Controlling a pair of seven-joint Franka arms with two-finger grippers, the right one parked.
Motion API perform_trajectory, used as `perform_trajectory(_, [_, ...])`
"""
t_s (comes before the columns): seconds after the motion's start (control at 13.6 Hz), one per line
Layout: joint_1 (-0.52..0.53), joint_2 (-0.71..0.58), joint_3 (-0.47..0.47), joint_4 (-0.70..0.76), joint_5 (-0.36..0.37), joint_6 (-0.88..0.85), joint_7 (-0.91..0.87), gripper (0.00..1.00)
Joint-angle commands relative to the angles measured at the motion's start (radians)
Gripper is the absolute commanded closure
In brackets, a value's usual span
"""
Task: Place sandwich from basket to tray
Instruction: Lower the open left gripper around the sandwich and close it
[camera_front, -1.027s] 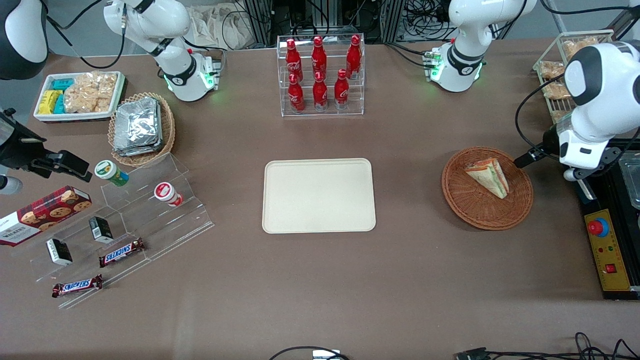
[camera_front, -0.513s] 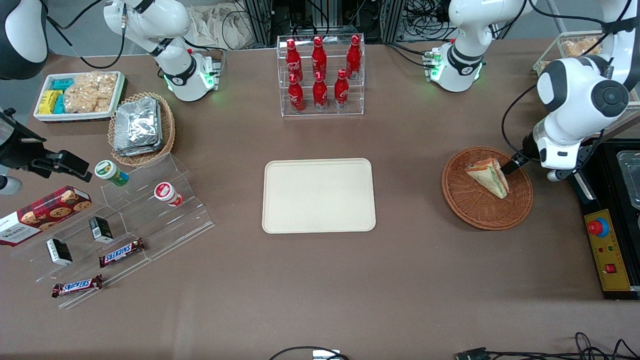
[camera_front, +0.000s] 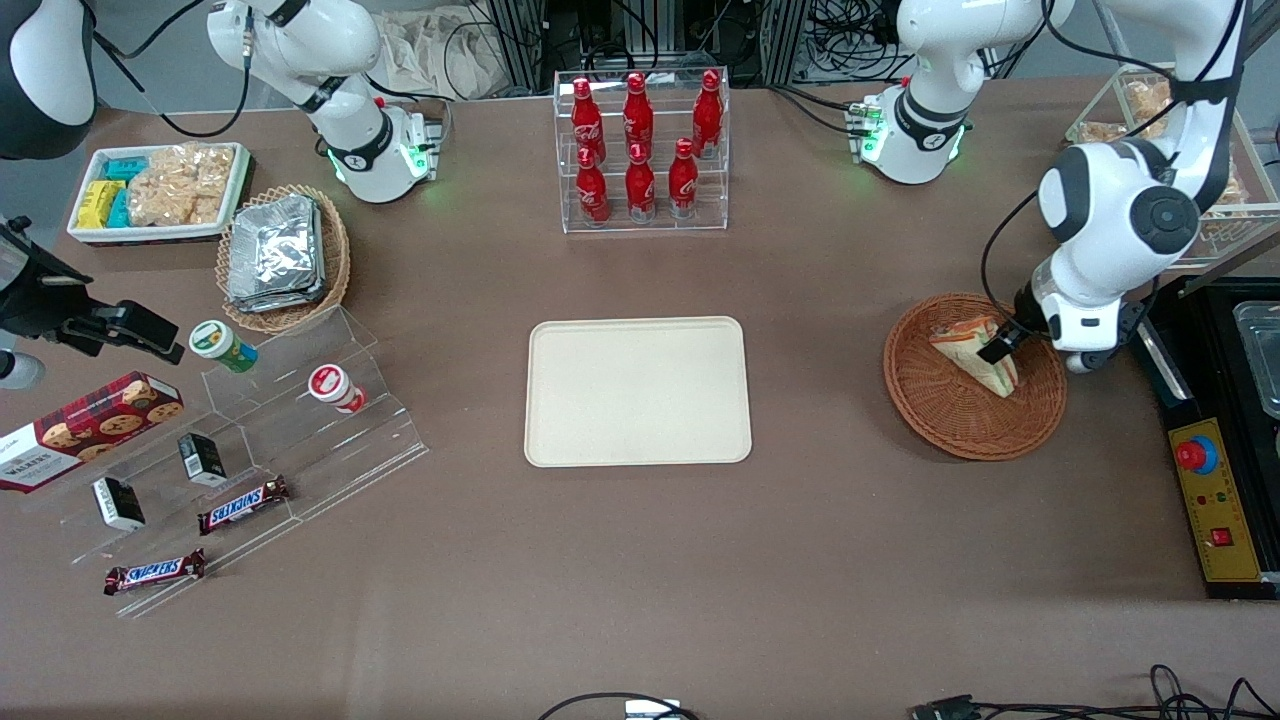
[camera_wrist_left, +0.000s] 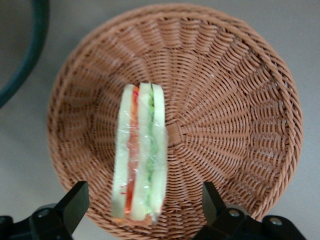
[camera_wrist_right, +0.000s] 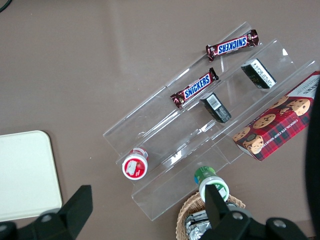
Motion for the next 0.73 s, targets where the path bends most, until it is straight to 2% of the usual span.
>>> perform_trajectory(0.0, [-0.015,0.016,0.0,-0.022,0.008,0.047,-0.042,0.0])
perform_trajectory(0.66, [-0.01,0.08,0.001,-0.069,0.061,0.141,-0.042,0.0])
